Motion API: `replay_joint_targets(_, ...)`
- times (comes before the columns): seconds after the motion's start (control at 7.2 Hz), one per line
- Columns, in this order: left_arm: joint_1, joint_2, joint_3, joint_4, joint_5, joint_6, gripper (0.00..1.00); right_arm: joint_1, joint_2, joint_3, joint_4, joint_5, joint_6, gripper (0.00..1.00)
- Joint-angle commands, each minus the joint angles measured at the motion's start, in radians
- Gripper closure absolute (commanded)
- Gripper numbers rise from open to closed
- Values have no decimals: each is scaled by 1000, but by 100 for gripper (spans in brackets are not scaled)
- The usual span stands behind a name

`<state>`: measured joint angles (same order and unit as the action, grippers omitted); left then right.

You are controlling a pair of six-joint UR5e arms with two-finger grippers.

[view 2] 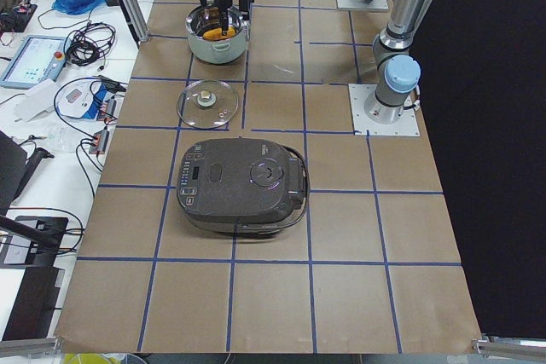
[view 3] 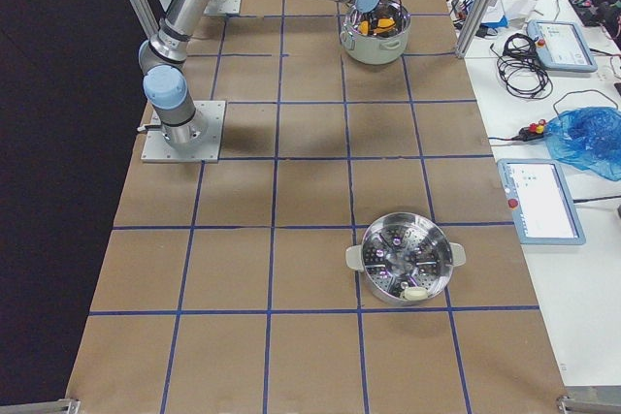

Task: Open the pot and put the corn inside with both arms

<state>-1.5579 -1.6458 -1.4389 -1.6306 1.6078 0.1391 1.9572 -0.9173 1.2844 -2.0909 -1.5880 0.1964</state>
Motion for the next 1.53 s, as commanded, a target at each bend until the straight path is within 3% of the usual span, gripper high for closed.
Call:
replay_joint_targets(0.0,-2,6,-14,2,-2,4,0,-68,-113,-2,50,11,-23,0)
replay_joint_targets(0.56,7,6,-15,17,-8,4,0,-260,-469,56,505,14,-113,0)
replay_joint_targets(0.83,7,8,-15,17,-9,4,0,-322,-566,162,519,17,-134,0)
replay_joint_targets(1.39,6,8,-17,15,-9,4,0,-324,-597,225,508,16,-144,0)
